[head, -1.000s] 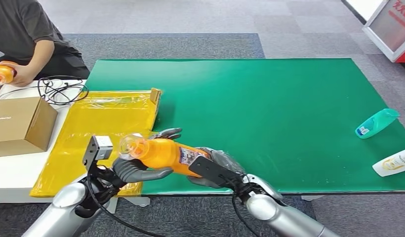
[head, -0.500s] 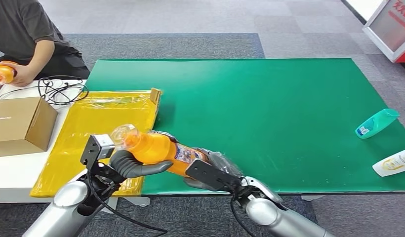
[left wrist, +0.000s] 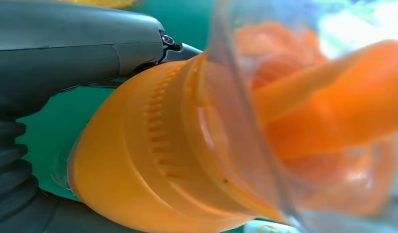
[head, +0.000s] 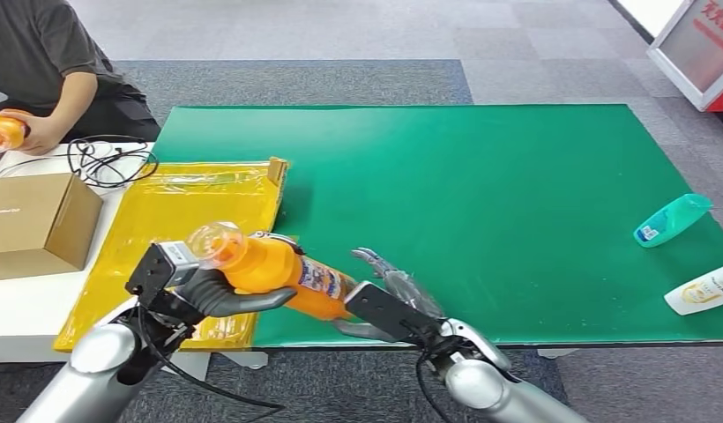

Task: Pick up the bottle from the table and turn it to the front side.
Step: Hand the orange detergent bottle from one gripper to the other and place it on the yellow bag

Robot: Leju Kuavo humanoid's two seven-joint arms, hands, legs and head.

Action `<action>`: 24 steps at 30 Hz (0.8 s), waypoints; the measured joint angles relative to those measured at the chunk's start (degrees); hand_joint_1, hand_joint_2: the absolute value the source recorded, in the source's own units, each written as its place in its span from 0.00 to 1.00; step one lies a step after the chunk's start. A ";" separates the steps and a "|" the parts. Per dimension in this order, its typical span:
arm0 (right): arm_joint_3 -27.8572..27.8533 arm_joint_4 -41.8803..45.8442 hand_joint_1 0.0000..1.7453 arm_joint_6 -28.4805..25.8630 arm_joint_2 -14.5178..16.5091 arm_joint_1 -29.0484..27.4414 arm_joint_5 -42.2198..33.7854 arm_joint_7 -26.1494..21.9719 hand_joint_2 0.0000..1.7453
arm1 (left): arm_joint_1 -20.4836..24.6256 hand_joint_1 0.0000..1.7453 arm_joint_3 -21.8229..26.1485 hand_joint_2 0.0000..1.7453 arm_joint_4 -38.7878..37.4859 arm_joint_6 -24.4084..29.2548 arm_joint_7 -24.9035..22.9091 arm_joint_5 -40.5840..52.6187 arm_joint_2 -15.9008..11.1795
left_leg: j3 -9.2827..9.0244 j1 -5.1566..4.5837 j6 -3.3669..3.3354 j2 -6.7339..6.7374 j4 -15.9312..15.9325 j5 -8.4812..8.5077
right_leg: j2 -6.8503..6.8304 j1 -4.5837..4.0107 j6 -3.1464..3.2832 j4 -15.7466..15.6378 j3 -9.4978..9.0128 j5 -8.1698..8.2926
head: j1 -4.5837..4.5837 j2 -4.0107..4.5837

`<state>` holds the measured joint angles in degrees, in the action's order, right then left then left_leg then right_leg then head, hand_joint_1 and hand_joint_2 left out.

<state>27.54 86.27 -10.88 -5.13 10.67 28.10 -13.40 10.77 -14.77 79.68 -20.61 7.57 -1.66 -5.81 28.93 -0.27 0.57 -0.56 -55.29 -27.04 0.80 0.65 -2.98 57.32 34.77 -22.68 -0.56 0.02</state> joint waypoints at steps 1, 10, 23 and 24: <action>-0.53 0.25 0.00 0.00 -0.07 -0.41 -0.09 -0.13 1.00 | 0.65 1.00 0.13 1.00 0.43 -0.44 -1.02 0.49 -0.98 | 0.00 0.00 0.03 0.00 0.00 0.02 | 0.00 -0.01 0.01 0.00 0.00 0.01 | -0.01 0.00; -5.14 2.02 0.00 1.09 -0.25 -4.53 -0.77 -0.96 1.00 | 13.67 1.00 0.13 1.00 1.61 -4.57 -9.86 4.46 -10.95 | 0.00 0.07 0.17 0.00 0.00 0.14 | 0.01 -0.08 0.12 0.01 0.03 0.12 | 0.01 0.00; -8.08 2.02 0.00 3.28 -0.20 -6.09 -2.07 -1.65 1.00 | 46.86 1.00 -18.15 1.00 -13.89 -18.47 -20.14 7.07 -17.59 | 0.07 0.06 0.21 0.00 -0.02 0.26 | 0.05 -0.08 0.17 0.01 0.12 0.25 | 0.01 0.00; -8.07 2.01 0.00 3.61 -0.16 -5.90 -2.24 -1.49 1.00 | 48.16 1.00 -20.13 1.00 -15.23 -18.87 -20.36 7.63 -17.29 | 0.07 0.06 0.21 0.00 -0.02 0.26 | 0.05 -0.08 0.17 0.01 0.11 0.25 | 0.01 0.00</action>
<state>19.47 88.28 -7.28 -5.29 4.77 25.86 -14.89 58.93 -34.89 64.45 -39.48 -12.79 5.97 -23.11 29.01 -0.21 0.78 -0.56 -55.31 -26.79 0.85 0.57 -2.82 57.33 34.88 -22.43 -0.56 0.02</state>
